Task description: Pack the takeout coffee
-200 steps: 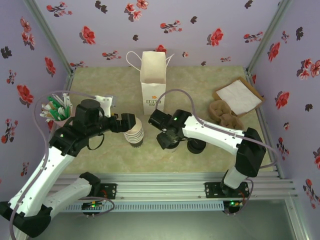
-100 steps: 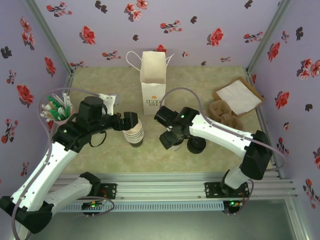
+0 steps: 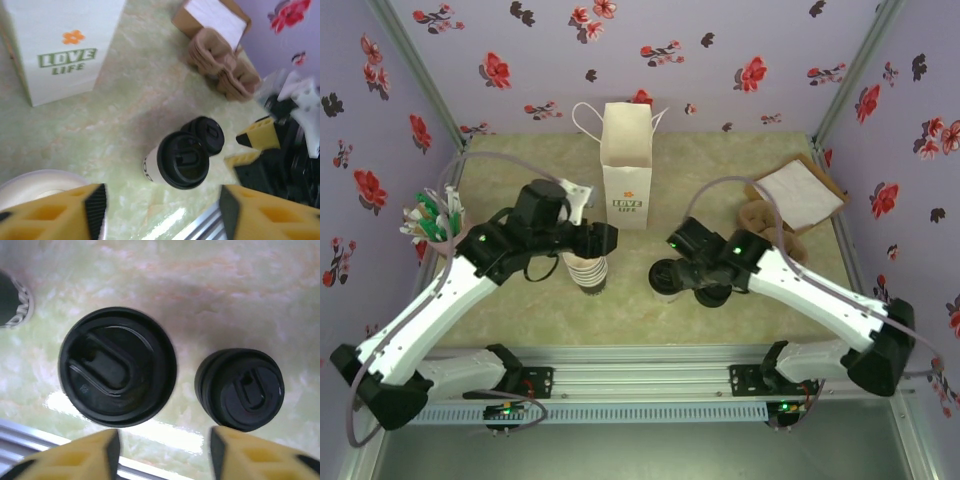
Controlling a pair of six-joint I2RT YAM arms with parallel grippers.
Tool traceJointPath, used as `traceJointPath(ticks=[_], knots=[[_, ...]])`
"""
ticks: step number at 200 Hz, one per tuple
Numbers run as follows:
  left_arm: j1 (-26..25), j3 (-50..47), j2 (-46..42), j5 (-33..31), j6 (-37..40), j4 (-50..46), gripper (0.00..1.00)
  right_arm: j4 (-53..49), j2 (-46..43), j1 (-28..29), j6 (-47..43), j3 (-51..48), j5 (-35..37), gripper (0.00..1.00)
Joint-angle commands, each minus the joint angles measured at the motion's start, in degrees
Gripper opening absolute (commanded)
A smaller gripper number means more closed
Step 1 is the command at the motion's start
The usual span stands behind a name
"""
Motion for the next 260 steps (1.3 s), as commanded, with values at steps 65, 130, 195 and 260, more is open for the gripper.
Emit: traceJointPath(ticks=[65,130,195,260], knots=[[-11.7,7.5,16.5,-2.8,-0.1,-3.6,0.2,19.0,-12.6,-9.6,14.2,-18.3,-12.4,0.0],[-14.8,8.0,23.6,-2.5,-1.1,-2.9,0.13,24.4,-9.7,-12.4,14.2,-20.1,-16.3,0.0],[-16.5,7.0,28.2,-2.5,-1.7,-1.6,0.12,26.4,-7.4,-12.9,14.1,-20.3,-17.9,0.0],[-17.0,5.5,31.4,-2.5,-1.9,-0.3,0.1,26.2,-6.7,-13.0,13.9,-20.8,-18.1,0.0]])
